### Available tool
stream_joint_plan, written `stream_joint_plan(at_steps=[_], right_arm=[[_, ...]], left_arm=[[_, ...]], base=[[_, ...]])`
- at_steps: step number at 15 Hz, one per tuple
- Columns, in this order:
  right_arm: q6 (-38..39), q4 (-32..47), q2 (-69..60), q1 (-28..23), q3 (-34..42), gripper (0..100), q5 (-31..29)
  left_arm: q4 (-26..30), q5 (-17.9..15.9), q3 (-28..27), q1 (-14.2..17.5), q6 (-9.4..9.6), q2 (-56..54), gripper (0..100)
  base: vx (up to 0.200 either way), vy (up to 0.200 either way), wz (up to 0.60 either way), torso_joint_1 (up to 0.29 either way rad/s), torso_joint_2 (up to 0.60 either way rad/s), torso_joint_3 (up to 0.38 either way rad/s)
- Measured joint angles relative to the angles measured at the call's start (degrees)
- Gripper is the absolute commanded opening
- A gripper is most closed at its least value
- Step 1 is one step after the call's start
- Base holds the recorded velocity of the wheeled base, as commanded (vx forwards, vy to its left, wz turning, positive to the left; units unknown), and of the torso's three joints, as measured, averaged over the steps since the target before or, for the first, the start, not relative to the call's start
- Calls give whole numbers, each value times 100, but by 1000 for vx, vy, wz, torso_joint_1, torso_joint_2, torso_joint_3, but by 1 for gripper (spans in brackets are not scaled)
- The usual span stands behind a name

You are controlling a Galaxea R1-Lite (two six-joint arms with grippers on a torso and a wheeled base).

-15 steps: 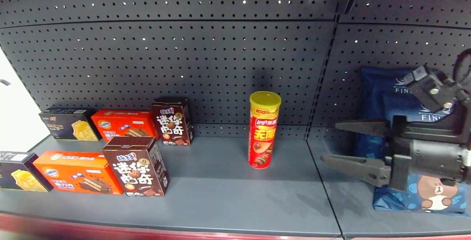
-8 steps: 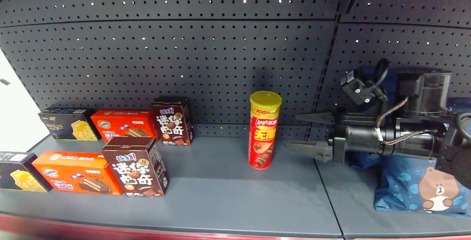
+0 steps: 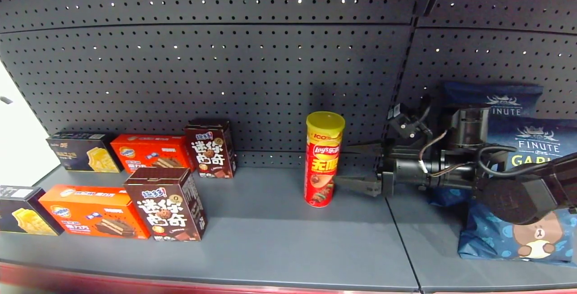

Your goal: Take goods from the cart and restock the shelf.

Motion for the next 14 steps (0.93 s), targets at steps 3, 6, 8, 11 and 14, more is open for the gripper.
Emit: stream_joint_plan(at_steps=[3, 6, 8, 11, 14], right_arm=[[2, -41, 336, -30, -301, 100, 72], [13, -74, 623, -80, -573, 100, 197], [27, -283, 802, -90, -645, 100, 197], [60, -406, 1031, -50, -700, 100, 197], [60, -414, 1204, -5, -742, 100, 197]], left_arm=[[0, 1, 41, 6, 0, 2, 0], [11, 4, 63, 11, 0, 0, 0], [13, 11, 82, 22, -5, -6, 0], [13, 26, 110, 37, -7, -20, 0], [15, 33, 146, 44, -7, -33, 0]], base=[[0, 0, 0, 0, 0, 0], [0, 0, 0, 0, 0, 0], [0, 0, 0, 0, 0, 0], [0, 0, 0, 0, 0, 0], [0, 0, 0, 0, 0, 0]])
